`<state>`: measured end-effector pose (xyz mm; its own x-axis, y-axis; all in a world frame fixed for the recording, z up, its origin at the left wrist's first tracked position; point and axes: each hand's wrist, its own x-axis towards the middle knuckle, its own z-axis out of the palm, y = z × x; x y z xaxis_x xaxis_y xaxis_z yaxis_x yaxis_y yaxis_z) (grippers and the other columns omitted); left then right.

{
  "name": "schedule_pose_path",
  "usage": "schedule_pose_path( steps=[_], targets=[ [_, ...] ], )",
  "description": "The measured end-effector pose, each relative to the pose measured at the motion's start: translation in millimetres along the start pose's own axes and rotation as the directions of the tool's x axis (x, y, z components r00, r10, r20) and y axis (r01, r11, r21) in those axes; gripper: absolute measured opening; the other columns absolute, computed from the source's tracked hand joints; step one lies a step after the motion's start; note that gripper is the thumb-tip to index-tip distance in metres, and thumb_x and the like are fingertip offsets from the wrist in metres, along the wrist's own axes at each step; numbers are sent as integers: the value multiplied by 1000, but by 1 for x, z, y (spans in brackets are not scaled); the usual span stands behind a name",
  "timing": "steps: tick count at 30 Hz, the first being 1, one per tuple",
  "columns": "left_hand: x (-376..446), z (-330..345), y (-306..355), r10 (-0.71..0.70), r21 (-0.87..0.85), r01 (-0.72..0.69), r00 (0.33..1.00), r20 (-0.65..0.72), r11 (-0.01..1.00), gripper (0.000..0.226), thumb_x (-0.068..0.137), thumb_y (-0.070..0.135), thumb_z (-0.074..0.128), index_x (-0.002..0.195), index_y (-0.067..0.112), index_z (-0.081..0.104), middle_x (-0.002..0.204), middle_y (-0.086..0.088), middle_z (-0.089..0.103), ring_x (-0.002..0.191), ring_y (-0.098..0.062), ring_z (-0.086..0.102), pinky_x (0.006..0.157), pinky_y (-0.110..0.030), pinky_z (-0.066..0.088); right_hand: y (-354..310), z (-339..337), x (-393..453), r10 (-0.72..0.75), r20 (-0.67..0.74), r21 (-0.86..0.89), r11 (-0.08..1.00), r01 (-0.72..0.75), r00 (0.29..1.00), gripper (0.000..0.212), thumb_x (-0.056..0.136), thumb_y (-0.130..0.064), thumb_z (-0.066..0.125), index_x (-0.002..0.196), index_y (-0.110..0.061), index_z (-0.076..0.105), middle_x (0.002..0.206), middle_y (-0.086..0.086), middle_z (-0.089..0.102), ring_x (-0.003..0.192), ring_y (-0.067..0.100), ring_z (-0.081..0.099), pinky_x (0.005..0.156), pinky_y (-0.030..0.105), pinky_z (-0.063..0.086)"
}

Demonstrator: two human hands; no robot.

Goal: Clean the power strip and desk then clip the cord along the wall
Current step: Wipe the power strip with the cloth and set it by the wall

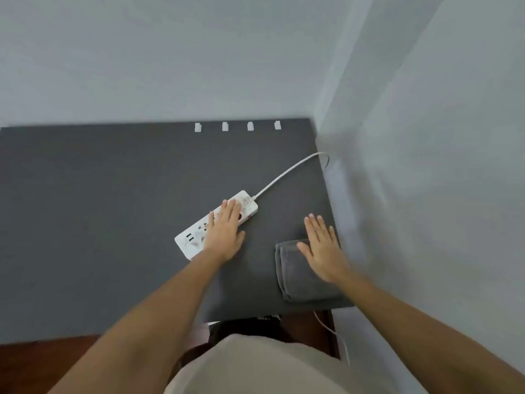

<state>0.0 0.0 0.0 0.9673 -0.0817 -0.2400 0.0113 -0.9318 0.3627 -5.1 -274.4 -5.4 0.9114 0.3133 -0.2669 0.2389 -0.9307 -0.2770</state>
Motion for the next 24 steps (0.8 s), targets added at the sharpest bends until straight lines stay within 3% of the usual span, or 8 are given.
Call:
schedule_pose_path(
  steps=[4,10,13,16,20,22,24],
  targets=[
    [-19,-1,-31,-152,36,155,986,-66,987,78,88,28,58,151,13,16,163,-6,7,151,-25,-2,120,-54,6,-10,36,-25,-25,66,-104,994,31,998,67,97,-51,26,151,-17,4,161,3,-1,147,24,-10,118,47,-4],
    [-39,1,-66,-366,-79,360,926,-95,930,98,79,41,69,153,15,11,163,-10,5,151,-27,-5,117,-57,2,-19,57,-19,-7,108,-161,987,24,994,95,78,-83,15,149,-26,-12,158,1,-19,145,34,-19,112,55,-12],
    [-49,1,-81,-431,-191,415,901,-48,889,110,71,40,78,153,16,9,160,-11,12,149,-29,7,118,-54,15,-18,61,-15,-72,93,-183,979,88,993,97,76,-86,21,149,-30,-8,160,1,-14,146,34,-15,113,58,-6],
    [-56,-1,-91,-441,-272,426,898,7,863,112,68,32,82,153,15,10,151,-11,30,141,-31,26,111,-49,33,-17,61,-11,-115,39,-176,977,120,993,72,90,-66,28,150,-33,7,161,4,8,147,35,3,115,60,9],
    [-59,-2,-96,-423,-314,393,906,-33,865,96,63,27,84,144,13,33,135,-9,45,128,-31,39,104,-42,39,-18,63,-5,-197,-43,-92,977,193,979,55,94,-31,51,145,-28,30,155,6,32,145,35,20,116,55,18],
    [-60,-1,-96,-405,-348,364,913,-51,864,84,60,26,85,133,15,45,125,-6,50,120,-28,44,98,-37,41,-19,60,-1,-288,-70,-31,958,286,955,48,93,-15,52,140,-21,42,151,6,39,144,32,23,118,49,14],
    [-63,3,-95,-382,-368,334,922,-65,868,79,59,25,84,129,16,48,120,-3,51,115,-24,44,94,-33,40,-22,53,3,-292,-131,100,947,306,947,41,92,-2,51,132,-13,52,140,11,52,138,32,37,118,49,24]
  ],
)
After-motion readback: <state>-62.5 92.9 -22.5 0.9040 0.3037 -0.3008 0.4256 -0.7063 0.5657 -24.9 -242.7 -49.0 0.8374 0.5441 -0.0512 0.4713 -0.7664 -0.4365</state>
